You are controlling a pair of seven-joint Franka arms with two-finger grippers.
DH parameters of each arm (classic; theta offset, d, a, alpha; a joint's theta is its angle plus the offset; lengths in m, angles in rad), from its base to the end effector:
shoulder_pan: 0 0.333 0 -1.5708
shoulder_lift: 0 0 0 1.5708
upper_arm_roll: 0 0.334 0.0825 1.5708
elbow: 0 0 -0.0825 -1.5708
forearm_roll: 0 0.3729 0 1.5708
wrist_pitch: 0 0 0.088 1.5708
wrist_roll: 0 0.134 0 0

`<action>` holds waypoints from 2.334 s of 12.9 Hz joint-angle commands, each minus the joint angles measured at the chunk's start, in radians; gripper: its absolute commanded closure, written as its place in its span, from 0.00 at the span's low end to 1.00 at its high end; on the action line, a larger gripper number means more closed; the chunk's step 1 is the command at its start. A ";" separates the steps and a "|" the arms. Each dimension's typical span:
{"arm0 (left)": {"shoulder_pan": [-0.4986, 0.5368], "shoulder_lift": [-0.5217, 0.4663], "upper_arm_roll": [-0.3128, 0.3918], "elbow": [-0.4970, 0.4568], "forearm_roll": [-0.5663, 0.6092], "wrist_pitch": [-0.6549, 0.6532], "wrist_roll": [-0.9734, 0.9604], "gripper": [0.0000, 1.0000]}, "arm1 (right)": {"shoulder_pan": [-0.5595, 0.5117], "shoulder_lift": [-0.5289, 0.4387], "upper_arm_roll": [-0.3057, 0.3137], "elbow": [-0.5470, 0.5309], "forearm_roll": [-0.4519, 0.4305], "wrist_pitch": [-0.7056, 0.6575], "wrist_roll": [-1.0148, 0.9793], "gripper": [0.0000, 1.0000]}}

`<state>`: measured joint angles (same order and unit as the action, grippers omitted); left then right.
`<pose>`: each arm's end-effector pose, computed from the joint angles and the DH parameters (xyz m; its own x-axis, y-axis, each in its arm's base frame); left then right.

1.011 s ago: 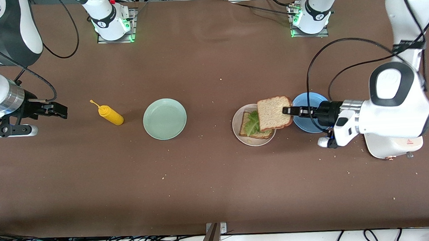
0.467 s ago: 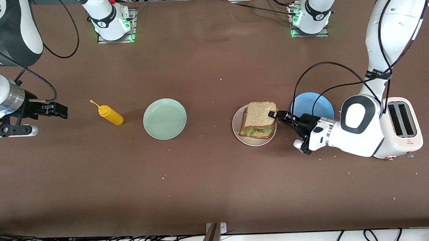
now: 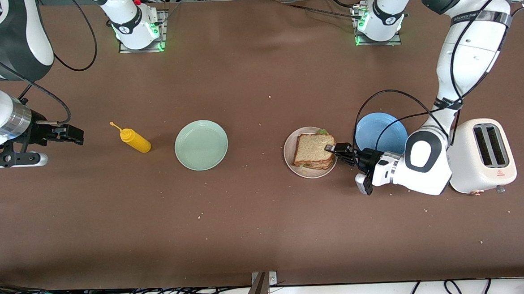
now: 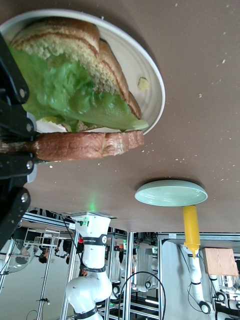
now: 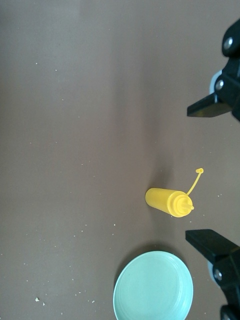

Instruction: Make sandwich in beige plate with both arms

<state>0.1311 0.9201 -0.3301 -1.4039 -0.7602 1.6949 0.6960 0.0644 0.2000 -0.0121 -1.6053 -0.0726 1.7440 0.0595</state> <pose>0.6534 -0.1751 0.1847 0.8753 -0.4833 -0.0168 -0.1910 -0.3773 0.9062 0.6084 0.0239 0.4987 0.9983 0.0055 -0.0573 0.0098 -0.9970 0.0765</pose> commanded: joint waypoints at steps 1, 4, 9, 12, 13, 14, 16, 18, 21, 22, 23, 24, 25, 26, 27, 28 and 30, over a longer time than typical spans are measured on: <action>0.011 -0.007 0.002 0.014 -0.025 -0.001 0.031 0.00 | 0.003 -0.014 0.001 0.001 0.016 -0.011 -0.010 0.01; 0.019 -0.010 0.003 0.014 -0.021 -0.003 0.042 0.00 | 0.005 -0.013 0.041 0.004 0.016 -0.015 0.003 0.01; 0.022 -0.023 0.005 0.020 0.007 -0.003 0.040 0.00 | 0.003 -0.011 0.041 0.004 0.017 -0.012 0.006 0.00; 0.022 -0.024 0.016 0.025 0.010 -0.003 0.040 0.00 | 0.005 -0.028 0.072 0.005 0.017 -0.015 0.006 0.00; 0.019 -0.041 0.017 0.025 0.034 -0.003 0.039 0.00 | 0.005 -0.028 0.078 0.005 0.017 -0.015 0.008 0.00; 0.019 -0.058 0.016 0.026 0.068 -0.003 0.027 0.00 | 0.005 -0.028 0.092 0.005 0.017 -0.015 0.008 0.00; 0.018 -0.087 0.017 0.026 0.093 -0.003 0.016 0.00 | 0.005 -0.028 0.101 0.007 0.017 -0.012 0.008 0.00; 0.021 -0.121 0.016 0.026 0.142 -0.003 -0.021 0.00 | 0.003 -0.025 0.101 0.013 0.019 -0.011 0.008 0.00; 0.007 -0.223 0.013 0.028 0.254 -0.003 -0.186 0.00 | 0.003 -0.028 0.103 0.011 0.023 -0.017 0.006 0.00; 0.005 -0.257 0.010 0.028 0.303 -0.003 -0.250 0.00 | 0.003 -0.030 0.103 0.010 0.068 -0.029 0.009 0.00; 0.004 -0.292 0.005 0.028 0.352 -0.003 -0.300 0.00 | 0.003 -0.037 0.101 0.004 0.097 -0.044 0.008 0.00; -0.002 -0.328 0.002 0.026 0.402 -0.006 -0.362 0.00 | 0.002 -0.042 0.095 0.002 0.099 -0.058 0.008 0.00; -0.019 -0.370 0.002 0.028 0.451 -0.012 -0.445 0.00 | 0.002 -0.042 0.087 0.010 0.099 -0.087 0.006 0.00; -0.036 -0.418 0.002 0.025 0.505 -0.018 -0.545 0.00 | 0.003 -0.042 0.083 0.011 0.099 -0.090 0.008 0.00; -0.065 -0.466 0.002 0.023 0.609 -0.050 -0.612 0.00 | 0.003 -0.042 0.084 0.021 0.099 -0.090 0.008 0.00; -0.094 -0.509 0.000 0.026 0.728 -0.082 -0.666 0.00 | 0.002 -0.034 0.084 0.036 0.099 -0.090 0.002 0.00; -0.105 -0.585 0.000 0.026 0.815 -0.115 -0.754 0.00 | -0.012 -0.027 0.081 0.047 0.099 -0.098 -0.012 0.00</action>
<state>0.0400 0.4171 -0.3424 -1.3535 -0.0189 1.6140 0.0120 0.0665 0.1724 0.0727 -1.5809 0.0069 1.6748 0.0641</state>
